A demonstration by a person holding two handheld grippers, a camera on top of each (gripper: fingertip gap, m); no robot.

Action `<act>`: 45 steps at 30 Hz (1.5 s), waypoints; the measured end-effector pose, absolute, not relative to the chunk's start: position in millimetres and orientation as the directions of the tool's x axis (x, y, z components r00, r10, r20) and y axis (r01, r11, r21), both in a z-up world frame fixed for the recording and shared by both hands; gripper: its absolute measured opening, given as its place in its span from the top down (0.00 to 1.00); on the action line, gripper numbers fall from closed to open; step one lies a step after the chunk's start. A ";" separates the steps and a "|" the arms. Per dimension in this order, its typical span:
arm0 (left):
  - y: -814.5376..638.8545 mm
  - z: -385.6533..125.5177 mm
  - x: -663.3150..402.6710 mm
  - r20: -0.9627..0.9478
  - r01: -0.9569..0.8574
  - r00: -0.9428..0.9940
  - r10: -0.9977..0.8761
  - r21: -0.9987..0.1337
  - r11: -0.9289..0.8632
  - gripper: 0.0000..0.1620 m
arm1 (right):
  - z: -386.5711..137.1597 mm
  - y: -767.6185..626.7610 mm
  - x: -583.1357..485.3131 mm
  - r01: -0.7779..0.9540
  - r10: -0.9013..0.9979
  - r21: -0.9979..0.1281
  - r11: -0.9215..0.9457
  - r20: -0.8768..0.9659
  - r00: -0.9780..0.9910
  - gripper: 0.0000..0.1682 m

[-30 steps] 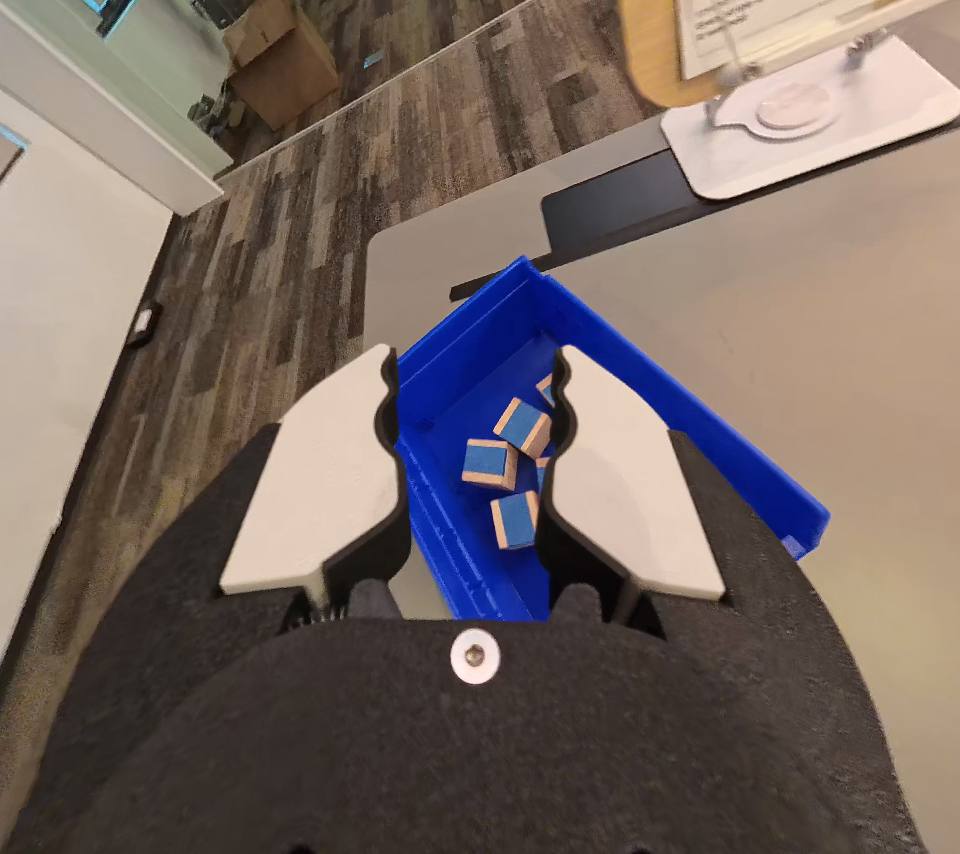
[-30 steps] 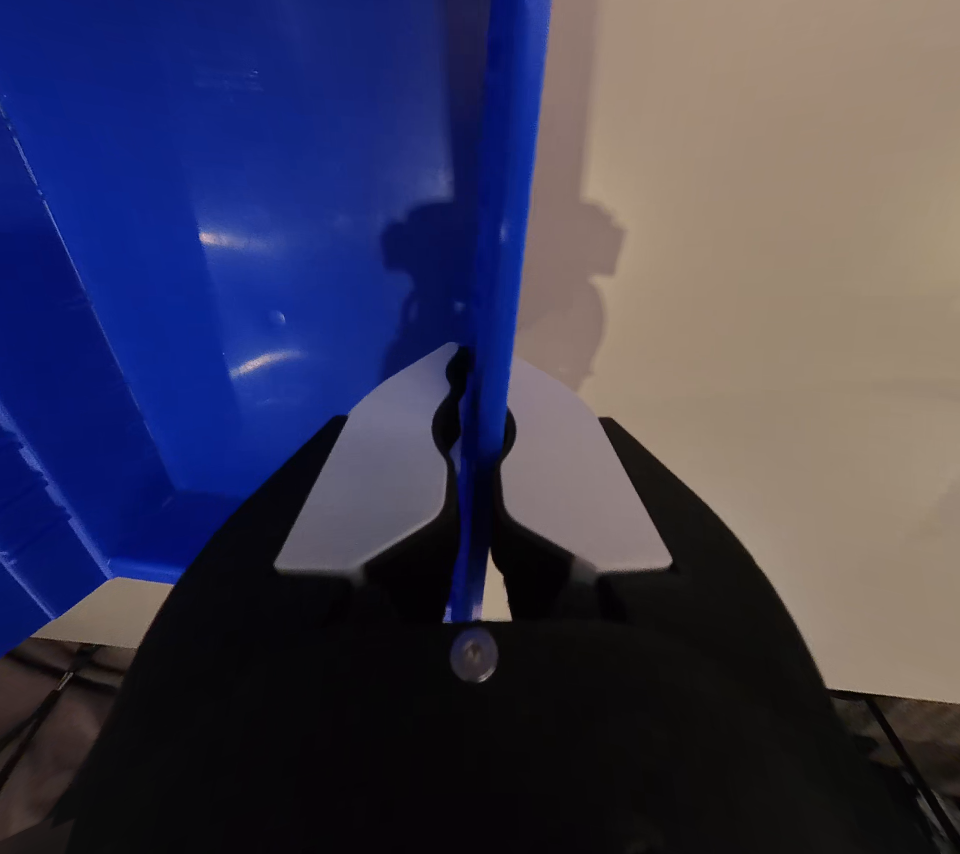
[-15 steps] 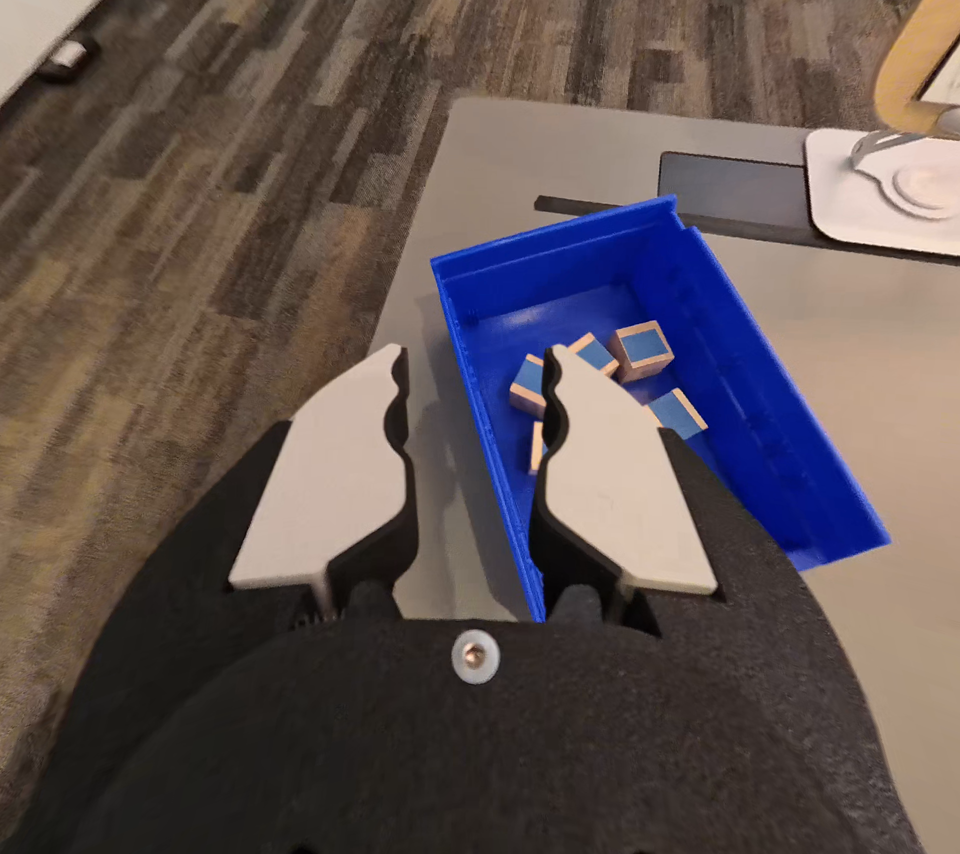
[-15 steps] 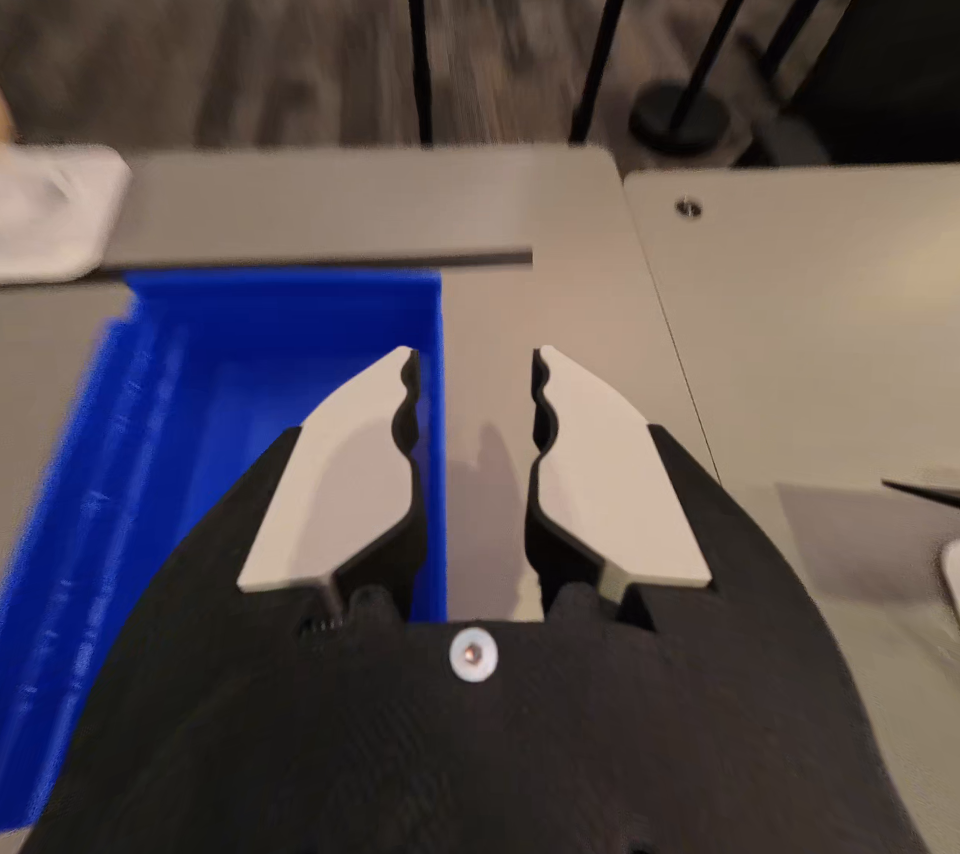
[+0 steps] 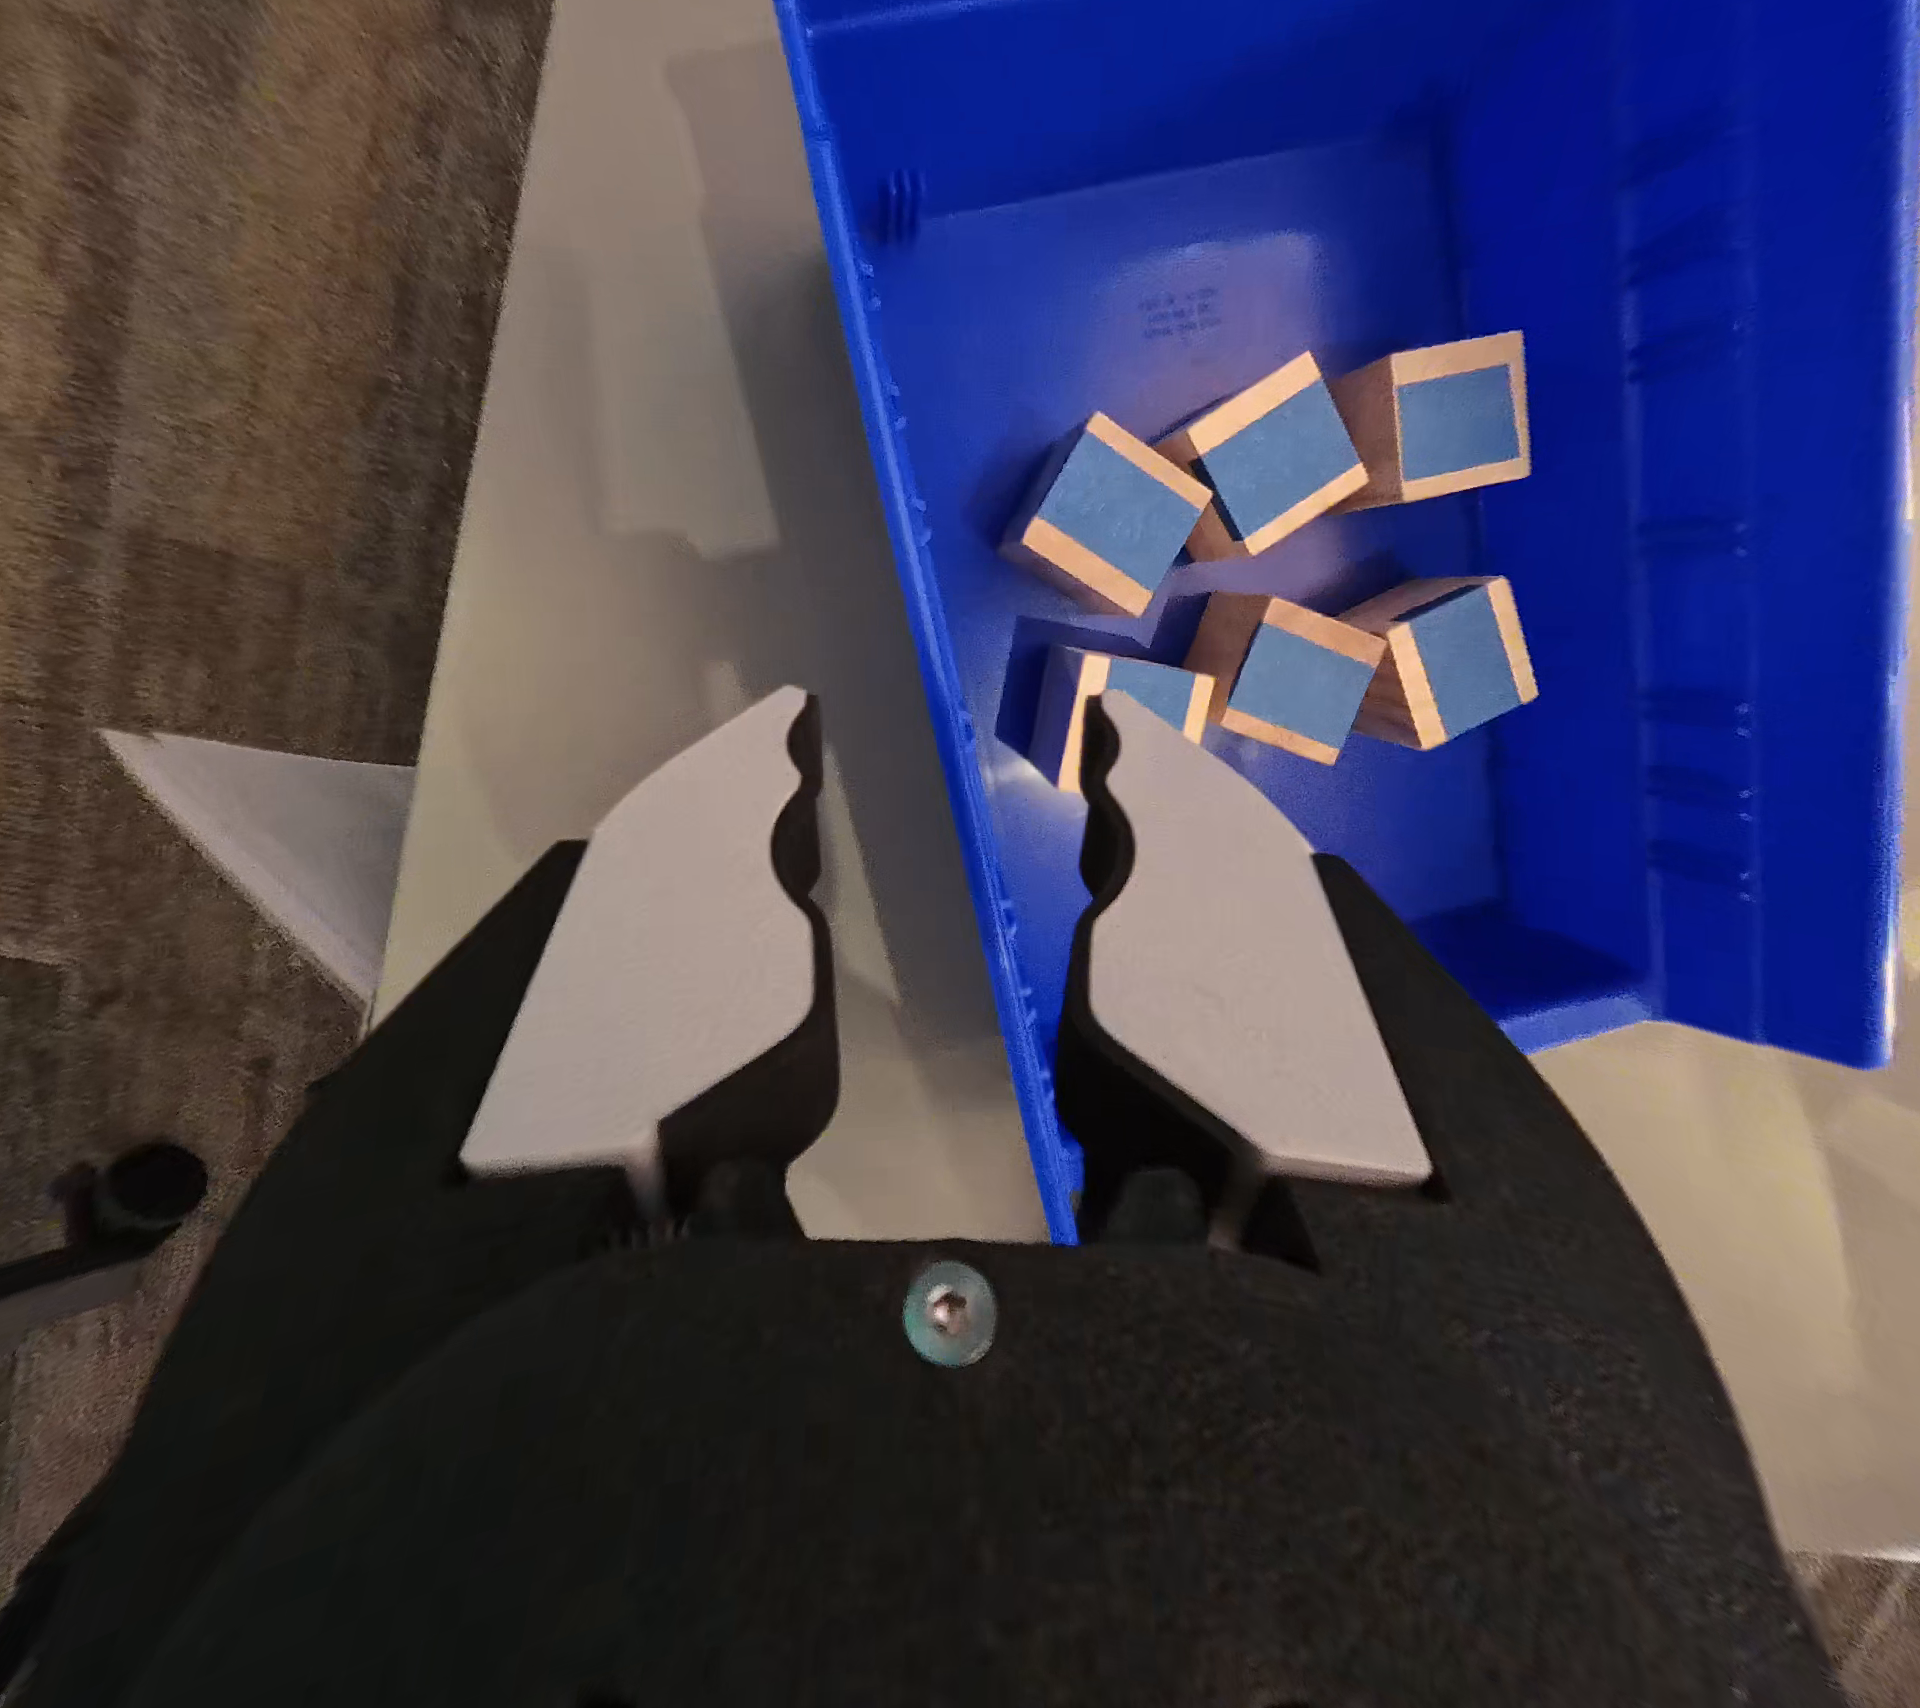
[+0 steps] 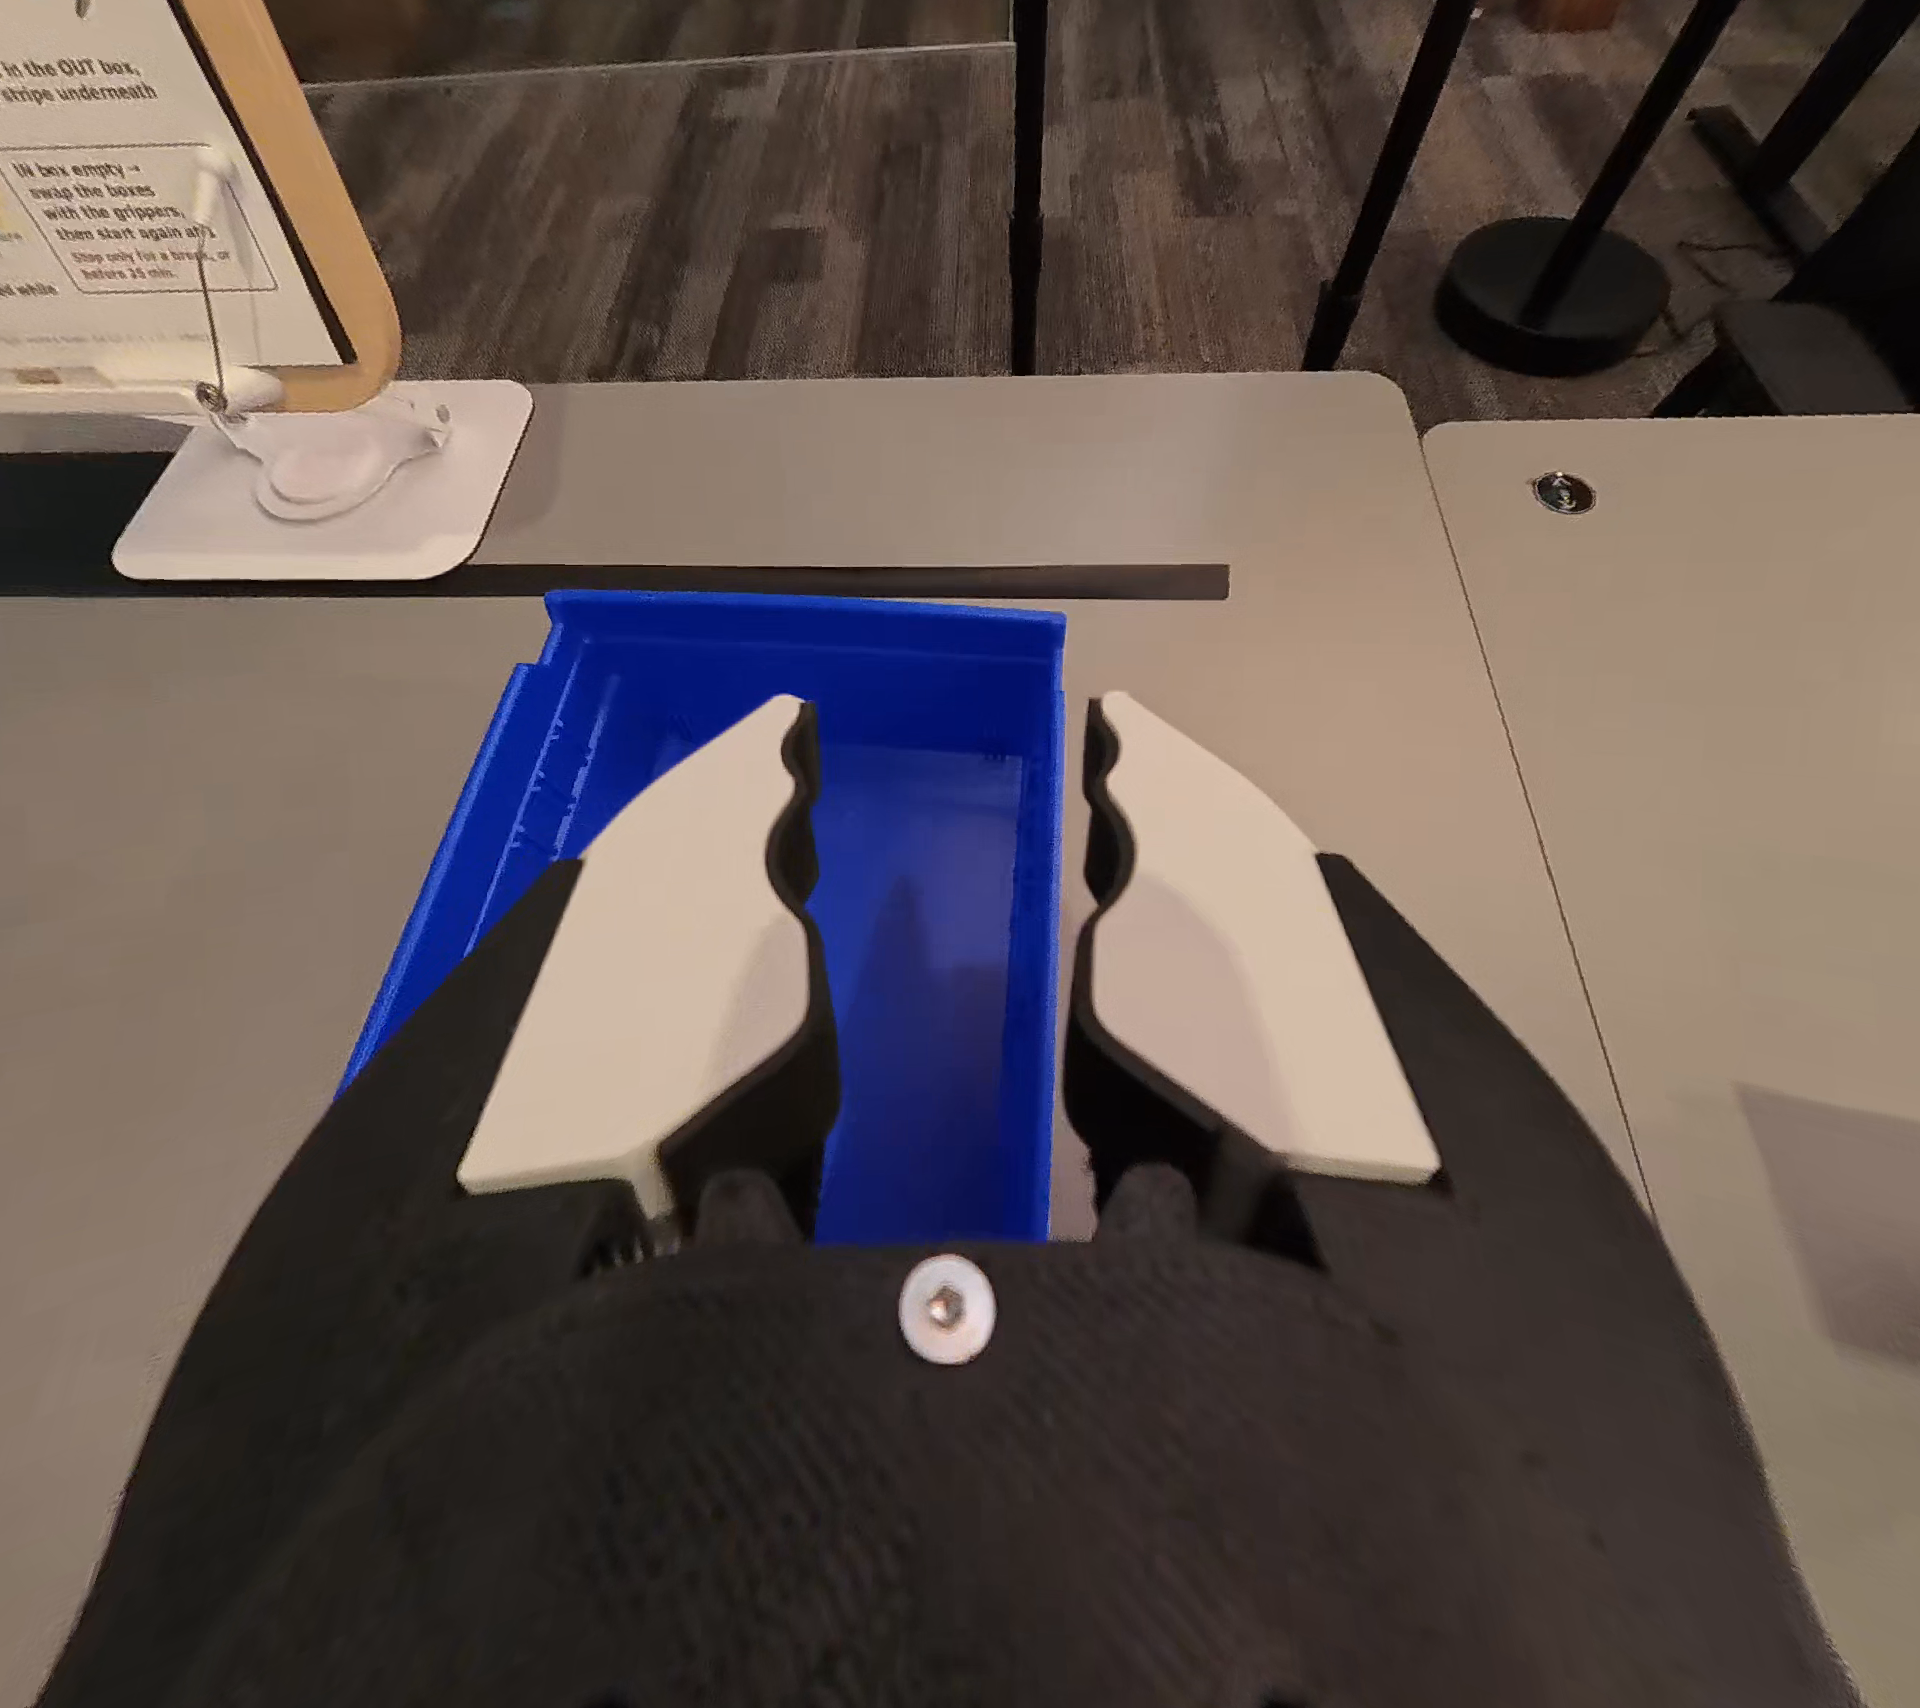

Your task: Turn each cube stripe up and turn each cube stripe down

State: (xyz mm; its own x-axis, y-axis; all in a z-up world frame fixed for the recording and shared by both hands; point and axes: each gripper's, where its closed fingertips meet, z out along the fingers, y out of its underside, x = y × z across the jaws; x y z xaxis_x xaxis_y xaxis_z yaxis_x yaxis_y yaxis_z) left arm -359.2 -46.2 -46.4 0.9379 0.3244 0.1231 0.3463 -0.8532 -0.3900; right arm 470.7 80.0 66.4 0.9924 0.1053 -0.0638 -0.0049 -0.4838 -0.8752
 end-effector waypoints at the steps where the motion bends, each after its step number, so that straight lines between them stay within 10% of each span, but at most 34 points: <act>1: -43.7 -51.8 -359.5 0.126 0.351 0.936 0.327 -0.375 -0.858 0.70 | 67.1 80.7 468.5 -0.003 0.110 -0.877 -0.481 -0.064 0.992 0.70; 13: -46.9 -107.5 -345.9 0.135 0.316 0.944 0.302 -0.094 -0.944 0.83 | 56.1 84.3 431.3 0.119 0.197 -0.840 -0.529 0.014 0.980 0.70; 31: 50.2 -109.6 -315.8 -0.167 -0.271 0.959 -0.229 -0.296 -0.916 0.89 | -3.4 96.7 353.7 0.439 0.407 -0.660 -0.610 0.215 0.888 0.71; 39: 50.0 -103.3 -308.5 -0.169 -0.269 0.959 -0.227 -0.305 -0.913 0.88 | -22.5 100.7 348.3 0.485 0.433 -0.604 -0.632 0.244 0.868 0.71; 45: 57.5 -42.7 -300.4 -0.190 -0.256 0.965 -0.182 -0.521 -0.814 0.85 | -28.7 103.7 354.9 0.503 0.425 -0.573 -0.648 0.277 0.862 0.71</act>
